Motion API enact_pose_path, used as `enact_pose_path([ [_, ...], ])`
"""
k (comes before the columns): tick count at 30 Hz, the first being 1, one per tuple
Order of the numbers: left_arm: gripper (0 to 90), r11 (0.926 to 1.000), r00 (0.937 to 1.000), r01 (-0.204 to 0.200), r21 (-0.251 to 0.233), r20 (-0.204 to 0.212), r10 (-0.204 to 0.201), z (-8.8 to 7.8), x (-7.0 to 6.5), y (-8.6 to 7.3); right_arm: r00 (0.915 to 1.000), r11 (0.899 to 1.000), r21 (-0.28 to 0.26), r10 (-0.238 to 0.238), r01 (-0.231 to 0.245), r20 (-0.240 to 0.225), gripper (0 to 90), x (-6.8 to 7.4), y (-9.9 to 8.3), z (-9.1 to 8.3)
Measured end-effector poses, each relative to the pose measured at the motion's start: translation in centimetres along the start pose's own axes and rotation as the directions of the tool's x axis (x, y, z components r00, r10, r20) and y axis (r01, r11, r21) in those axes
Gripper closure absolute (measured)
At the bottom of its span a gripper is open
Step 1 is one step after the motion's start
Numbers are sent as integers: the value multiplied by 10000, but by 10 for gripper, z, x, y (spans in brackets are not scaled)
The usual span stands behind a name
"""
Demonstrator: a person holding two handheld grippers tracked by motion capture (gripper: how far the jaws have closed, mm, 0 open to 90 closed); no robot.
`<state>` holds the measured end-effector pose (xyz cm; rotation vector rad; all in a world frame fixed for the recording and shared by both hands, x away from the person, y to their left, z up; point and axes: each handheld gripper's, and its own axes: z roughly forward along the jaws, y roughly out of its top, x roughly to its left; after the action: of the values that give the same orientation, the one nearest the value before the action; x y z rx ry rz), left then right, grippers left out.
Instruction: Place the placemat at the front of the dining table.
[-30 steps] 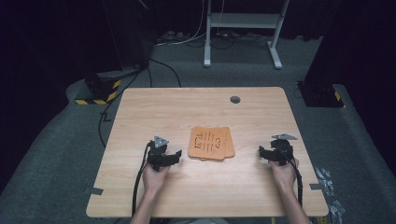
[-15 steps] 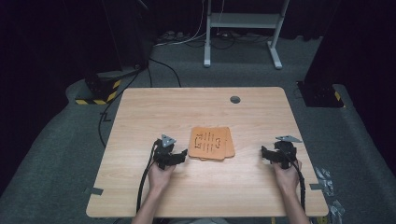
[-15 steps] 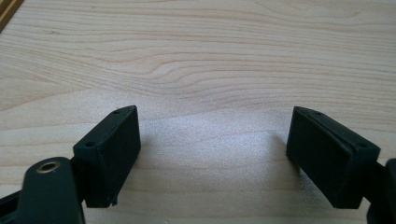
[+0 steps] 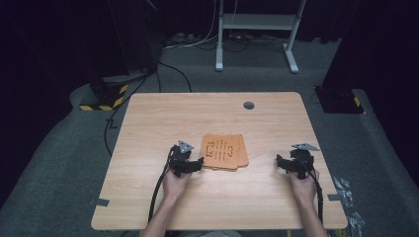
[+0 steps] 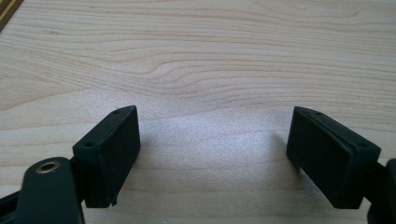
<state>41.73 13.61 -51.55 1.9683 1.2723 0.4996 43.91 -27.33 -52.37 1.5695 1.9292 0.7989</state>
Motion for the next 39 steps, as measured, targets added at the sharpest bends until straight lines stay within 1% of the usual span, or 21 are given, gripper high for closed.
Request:
enact_pose_path([
  [1, 321, 10000, 10000, -5, -20, -50, 5, 1, -1, 1, 10000, 10000, -26, -1, 1, 14, 173, 0, 0, 0],
  [5, 333, 9993, 9991, -368, -113, -192, 366, 2, -4, 2, 10000, 10000, -23, -4, 4, 12, 173, 0, 0, 0],
  [8, 340, 9995, 9995, -291, -159, -131, 289, 3, -4, 2, 10000, 10000, -19, -3, 3, 11, 173, 0, 0, 0],
  [10, 345, 9995, 9995, -271, -164, -160, 269, 4, -4, 2, 10000, 10000, -8, -5, 5, -1, 173, 0, 0, 0],
  [12, 351, 9993, 9992, -351, -144, -181, 348, 5, -5, 2, 10000, 10000, -24, -2, 2, 13, 173, 0, 0, 0],
  [13, 355, 9988, 9984, -491, -34, -274, 490, 7, -6, 1, 10000, 9999, 124, 10, -9, -77, 173, 0, 0, -1],
  [14, 358, 9988, 9984, -491, -34, -274, 490, 7, -6, 1, 10000, 9999, 124, 10, -9, -77, 173, 0, 0, -1],
  [15, 365, 9985, 9982, -534, -65, -286, 532, 7, -6, 1, 10000, 10000, 3, -20, 20, -7, 173, 0, 0, 0],
  [16, 366, 9983, 9978, -578, -30, -311, 577, 7, -6, 1, 10000, 10000, 62, 2, -1, -38, 173, 0, 0, 0],
  [20, 367, 9984, 9979, -570, -54, -297, 568, 8, -6, 1, 10000, 10000, 81, -1, 2, -51, 173, 0, 0, -1],
  [21, 367, 9989, 9986, -455, -87, -264, 453, 8, -6, 1, 10000, 9999, 115, 10, -9, -71, 172, 0, 0, -1],
  [22, 367, 9988, 9986, -480, -80, -227, 478, 8, -5, 1, 10000, 10000, -30, -8, 8, 17, 173, 0, 0, 0],
  [25, 367, 9992, 9993, -359, -164, -64, 358, 10, -3, 1, 10000, 10000, 16, -6, 6, -13, 173, 0, 0, 0],
  [28, 368, 9990, 9992, -389, -222, -78, 387, 10, -4, 1, 10000, 10000, -19, 1, -1, 13, 173, 0, 0, 0],
  [29, 368, 9981, 9985, -537, -302, -60, 535, 11, -4, 0, 10000, 10000, -14, 0, 0, 10, 173, 0, 0, 0],
  [31, 368, 9975, 9981, -618, -348, -90, 615, 11, -5, 0, 10000, 10000, -17, 5, -5, 12, 172, 0, 0, 0],
  [33, 368, 9976, 9984, -568, -400, -90, 565, 11, -5, -1, 9999, 10000, -28, 61, -61, 93, 172, 1, 0, 0],
  [34, 368, 9969, 9981, -622, -473, -72, 619, 11, -5, -2, 9999, 10000, -33, 88, -87, 130, 172, 1, 0, 0],
  [36, 369, 9974, 9989, -462, -554, -80, 459, 11, -5, -3, 9998, 9999, -26, 131, -131, 146, 172, 2, 0, 0],
  [38, 369, 9970, 9986, -535, -564, -90, 530, 11, -5, -3, 9999, 9999, -26, 98, -97, 140, 171, 1, 0, 0],
  [39, 369, 9951, 9967, -785, -599, -238, 772, 11, -7, -3, 9999, 9999, -27, 98, -98, 141, 170, 1, 0, 0],
])
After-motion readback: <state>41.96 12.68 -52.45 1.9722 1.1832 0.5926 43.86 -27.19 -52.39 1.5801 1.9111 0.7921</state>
